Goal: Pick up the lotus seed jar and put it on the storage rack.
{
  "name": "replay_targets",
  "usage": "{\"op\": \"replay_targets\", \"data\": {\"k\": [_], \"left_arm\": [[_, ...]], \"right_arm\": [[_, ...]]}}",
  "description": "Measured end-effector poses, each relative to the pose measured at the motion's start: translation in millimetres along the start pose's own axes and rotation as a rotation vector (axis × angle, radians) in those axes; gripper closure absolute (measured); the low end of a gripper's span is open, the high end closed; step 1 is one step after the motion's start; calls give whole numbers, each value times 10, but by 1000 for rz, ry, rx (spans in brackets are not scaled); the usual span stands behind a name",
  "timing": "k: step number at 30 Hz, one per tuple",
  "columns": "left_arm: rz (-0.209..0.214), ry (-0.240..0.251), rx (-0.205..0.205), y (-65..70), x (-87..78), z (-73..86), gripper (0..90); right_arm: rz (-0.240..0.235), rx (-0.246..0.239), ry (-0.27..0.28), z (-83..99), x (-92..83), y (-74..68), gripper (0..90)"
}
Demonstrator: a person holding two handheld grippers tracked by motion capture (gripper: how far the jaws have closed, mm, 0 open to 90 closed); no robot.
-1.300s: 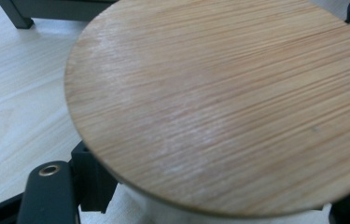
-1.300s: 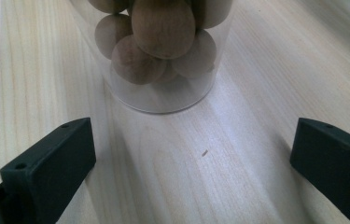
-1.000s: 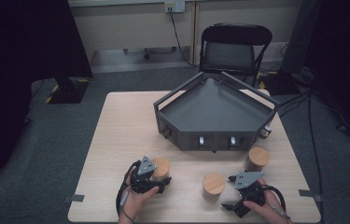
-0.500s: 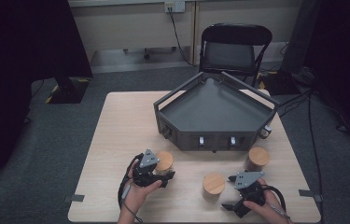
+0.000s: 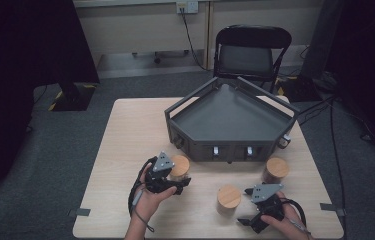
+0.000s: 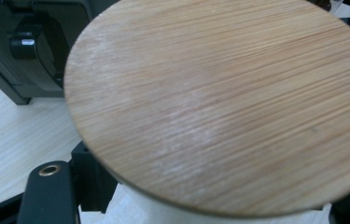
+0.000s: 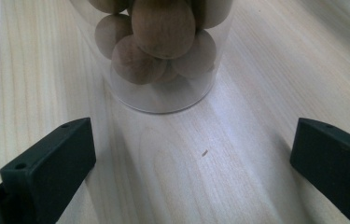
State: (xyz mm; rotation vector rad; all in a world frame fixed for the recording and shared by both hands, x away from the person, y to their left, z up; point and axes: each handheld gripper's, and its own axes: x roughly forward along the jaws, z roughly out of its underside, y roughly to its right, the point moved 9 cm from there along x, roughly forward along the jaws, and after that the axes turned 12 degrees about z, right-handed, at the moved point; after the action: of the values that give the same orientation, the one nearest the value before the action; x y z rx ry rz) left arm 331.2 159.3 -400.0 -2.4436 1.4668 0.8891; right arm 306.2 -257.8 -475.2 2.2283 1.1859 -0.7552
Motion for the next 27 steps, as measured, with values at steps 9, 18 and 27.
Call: {"op": "replay_targets", "data": {"k": [9,18,27], "left_arm": [[13,9,5,-22,3,-152,258],[31,5,8,-46,8,-293,257],[40,23,-3,-78,-1,-416,257]], "right_arm": [[0,0,0,0,0,0,0],[0,0,0,0,0,0,0],[0,1,0,0,0,0,0]]}}
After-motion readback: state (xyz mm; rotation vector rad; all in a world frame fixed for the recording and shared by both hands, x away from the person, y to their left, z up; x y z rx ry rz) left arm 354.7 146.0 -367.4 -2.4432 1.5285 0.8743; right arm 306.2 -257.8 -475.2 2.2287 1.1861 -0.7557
